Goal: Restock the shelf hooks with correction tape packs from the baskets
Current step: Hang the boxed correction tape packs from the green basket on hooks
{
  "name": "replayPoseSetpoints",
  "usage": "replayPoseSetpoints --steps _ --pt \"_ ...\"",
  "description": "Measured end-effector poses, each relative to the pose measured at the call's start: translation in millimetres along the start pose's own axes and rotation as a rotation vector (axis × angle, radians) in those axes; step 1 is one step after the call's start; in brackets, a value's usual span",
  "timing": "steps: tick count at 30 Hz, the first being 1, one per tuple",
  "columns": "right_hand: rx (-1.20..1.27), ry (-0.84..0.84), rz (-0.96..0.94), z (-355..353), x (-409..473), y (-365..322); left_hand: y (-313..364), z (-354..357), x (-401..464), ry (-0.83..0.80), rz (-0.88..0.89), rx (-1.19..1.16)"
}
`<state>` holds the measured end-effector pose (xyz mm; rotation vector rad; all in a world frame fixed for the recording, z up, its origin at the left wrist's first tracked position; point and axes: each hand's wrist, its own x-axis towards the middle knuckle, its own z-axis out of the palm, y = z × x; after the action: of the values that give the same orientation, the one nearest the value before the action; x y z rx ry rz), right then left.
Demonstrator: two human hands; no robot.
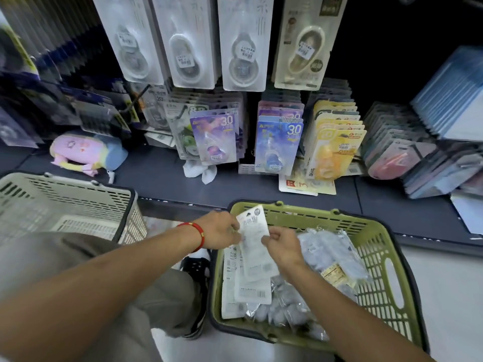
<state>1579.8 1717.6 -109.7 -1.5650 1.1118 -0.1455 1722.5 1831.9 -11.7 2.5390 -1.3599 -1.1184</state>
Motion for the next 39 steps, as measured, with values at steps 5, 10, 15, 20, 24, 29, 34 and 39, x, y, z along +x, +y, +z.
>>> replayPoseSetpoints --steps 5,10,15,20,24,29,34,39 --pt "0.311 -0.153 -0.214 -10 -20 -31 22 42 -4 0.067 -0.103 -1.107" --pt "0.163 -0.213 -0.321 -10 -20 -14 13 41 3 0.430 -0.154 -1.187" --pt "-1.167 -0.480 -0.467 -5 -14 61 -11 26 1 0.616 -0.241 -1.220" --pt "-1.159 -0.356 -0.624 0 -18 87 -15 36 -3 0.617 -0.292 -1.304" --pt "-0.666 0.031 -0.557 -27 -27 67 -16 43 -8 0.638 -0.350 -1.386" --pt "0.380 0.467 -0.164 -23 -32 6 -8 50 -8 0.565 -0.409 -1.520" --pt "0.729 0.014 0.086 2 -41 -29 2 57 -7 0.465 -0.269 -1.735" --pt "0.580 -0.213 0.144 25 -45 -6 -9 58 -8 0.606 -0.199 -1.721"
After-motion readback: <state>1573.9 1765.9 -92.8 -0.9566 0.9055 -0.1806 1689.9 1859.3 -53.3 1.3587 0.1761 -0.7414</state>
